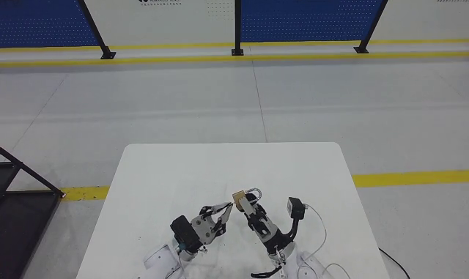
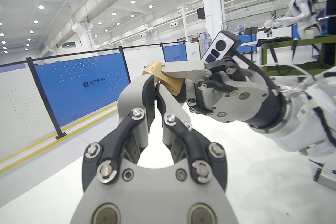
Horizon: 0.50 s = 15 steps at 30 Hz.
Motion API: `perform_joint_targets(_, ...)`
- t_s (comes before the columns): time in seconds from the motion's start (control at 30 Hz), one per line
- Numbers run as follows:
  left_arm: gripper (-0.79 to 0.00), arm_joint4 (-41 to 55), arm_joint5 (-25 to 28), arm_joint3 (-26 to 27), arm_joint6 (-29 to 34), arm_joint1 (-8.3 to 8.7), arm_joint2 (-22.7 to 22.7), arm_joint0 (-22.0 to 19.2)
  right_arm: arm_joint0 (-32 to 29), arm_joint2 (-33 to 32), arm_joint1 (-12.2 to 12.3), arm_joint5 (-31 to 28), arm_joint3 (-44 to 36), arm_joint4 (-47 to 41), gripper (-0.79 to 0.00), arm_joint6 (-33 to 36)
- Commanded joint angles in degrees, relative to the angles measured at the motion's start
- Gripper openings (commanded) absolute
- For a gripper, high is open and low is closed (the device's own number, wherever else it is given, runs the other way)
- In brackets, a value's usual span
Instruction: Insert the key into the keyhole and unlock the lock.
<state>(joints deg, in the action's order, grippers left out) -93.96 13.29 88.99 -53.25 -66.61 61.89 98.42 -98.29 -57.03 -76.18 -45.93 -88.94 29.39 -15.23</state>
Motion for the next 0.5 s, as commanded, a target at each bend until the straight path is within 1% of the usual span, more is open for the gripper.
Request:
perform_joint_targets(0.0,-0.785,-0.49,-0.78,-0.17,-0.33,-0.02,-0.27,-0.03,-0.01,-0.01,0.01,0.09,-0.01,-0.05,-0.785,0.16)
perform_joint_targets(0.13,-0.785,0.70,-0.05,-0.55,-1.01,-0.03,-0.54,-0.21,-0.01,-0.06,0.05,0.19,-0.15,-0.24,-0.785,0.38)
perform_joint_targets(0.17,-0.757,0.99,0.19,-0.62,-0.97,-0.03,-0.52,-0.24,-0.01,-0.08,0.05,0.23,-0.15,-0.24,-0.785,0.39)
perform_joint_targets(0.2,-0.588,1.23,0.50,-0.65,-0.87,-0.01,-0.52,-0.30,-0.01,-0.11,0.06,0.29,-0.17,-0.22,-0.785,0.38)
perform_joint_targets(0.23,-0.508,1.55,0.99,-0.67,-0.73,0.02,-0.52,-0.37,0.00,-0.11,0.06,0.32,-0.19,-0.22,-0.785,0.38)
perform_joint_targets(0.27,-0.357,1.77,1.13,-0.67,-0.73,0.03,-0.50,-0.39,0.02,-0.12,0.06,0.33,-0.19,-0.26,-0.785,0.35)
perform_joint_targets(0.3,-0.126,2.02,1.35,-0.69,-0.70,0.04,-0.49,-0.40,0.06,-0.15,0.05,0.39,-0.16,-0.29,-0.785,0.29)
perform_joint_targets(0.33,0.000,2.40,1.90,-0.75,-0.46,0.07,-0.54,-0.41,0.10,-0.14,0.04,0.49,-0.10,-0.32,-0.785,0.28)
perform_joint_targets(0.4,0.000,3.07,2.72,-0.66,-0.20,0.11,-0.50,-0.45,0.20,-0.16,0.04,0.54,-0.06,-0.42,-0.785,0.33)
perform_joint_targets(0.47,0.000,5.33,5.58,-0.46,0.19,0.20,-0.49,-0.26,0.33,-0.34,0.04,0.64,0.04,-0.58,-0.785,0.16)
